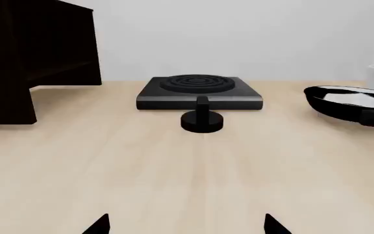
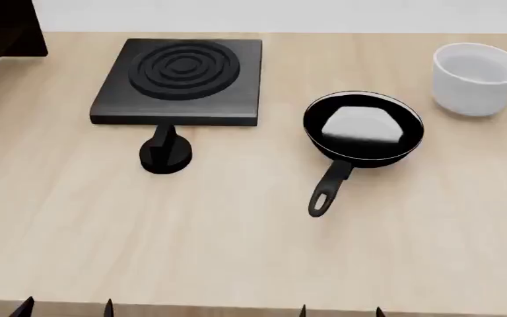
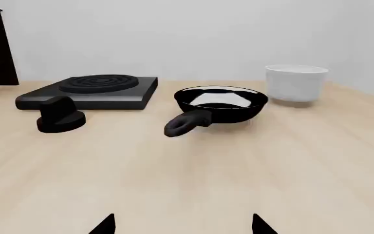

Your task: Put the frying pan on the cabinet shelf.

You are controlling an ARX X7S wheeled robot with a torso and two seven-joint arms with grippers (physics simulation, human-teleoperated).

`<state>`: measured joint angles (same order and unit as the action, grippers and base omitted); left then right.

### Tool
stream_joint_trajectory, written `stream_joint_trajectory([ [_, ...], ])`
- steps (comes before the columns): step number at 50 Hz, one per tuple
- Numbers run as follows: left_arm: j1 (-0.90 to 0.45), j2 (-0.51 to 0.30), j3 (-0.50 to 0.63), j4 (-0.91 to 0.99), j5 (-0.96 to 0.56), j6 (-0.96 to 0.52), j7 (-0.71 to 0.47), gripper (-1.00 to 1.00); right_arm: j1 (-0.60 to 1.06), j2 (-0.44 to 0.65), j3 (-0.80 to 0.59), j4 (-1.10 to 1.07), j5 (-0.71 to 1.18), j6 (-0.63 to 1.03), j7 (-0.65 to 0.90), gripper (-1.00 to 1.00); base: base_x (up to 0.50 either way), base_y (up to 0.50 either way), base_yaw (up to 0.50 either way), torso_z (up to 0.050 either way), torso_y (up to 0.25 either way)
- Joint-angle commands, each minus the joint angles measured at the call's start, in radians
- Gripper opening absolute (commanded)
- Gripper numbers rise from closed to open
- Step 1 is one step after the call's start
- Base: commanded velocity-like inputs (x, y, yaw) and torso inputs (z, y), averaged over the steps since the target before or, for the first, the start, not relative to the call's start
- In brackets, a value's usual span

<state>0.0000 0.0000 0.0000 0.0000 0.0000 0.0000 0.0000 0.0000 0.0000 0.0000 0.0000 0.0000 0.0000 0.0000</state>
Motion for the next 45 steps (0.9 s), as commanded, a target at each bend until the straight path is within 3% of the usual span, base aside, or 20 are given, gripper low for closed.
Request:
stream_joint_trajectory([
  [1,0.000,-0.010,0.011,0.000,-0.010,0.000,-0.011,1.00,0.000,0.009,-0.013,0.000,0.009,0.000,0.013,1.00,0.00,0.00,0.00,0.000,0.000],
  [17,-0.005,-0.052,0.060,-0.012,-0.052,0.006,-0.062,1.00,-0.004,0.058,-0.072,-0.001,0.004,-0.016,0.071,1.00,0.00,0.00,0.00,0.000,0.000],
  [25,0.019,-0.074,0.091,0.006,-0.058,0.088,-0.050,1.00,-0.008,0.071,-0.082,-0.007,0.005,-0.030,0.095,1.00,0.00,0.00,0.00,0.000,0.000],
  [45,0.008,-0.095,0.113,-0.016,-0.084,0.092,-0.076,1.00,-0.007,0.093,-0.108,0.005,0.037,-0.032,0.116,1.00,0.00,0.00,0.00,0.048,0.000],
])
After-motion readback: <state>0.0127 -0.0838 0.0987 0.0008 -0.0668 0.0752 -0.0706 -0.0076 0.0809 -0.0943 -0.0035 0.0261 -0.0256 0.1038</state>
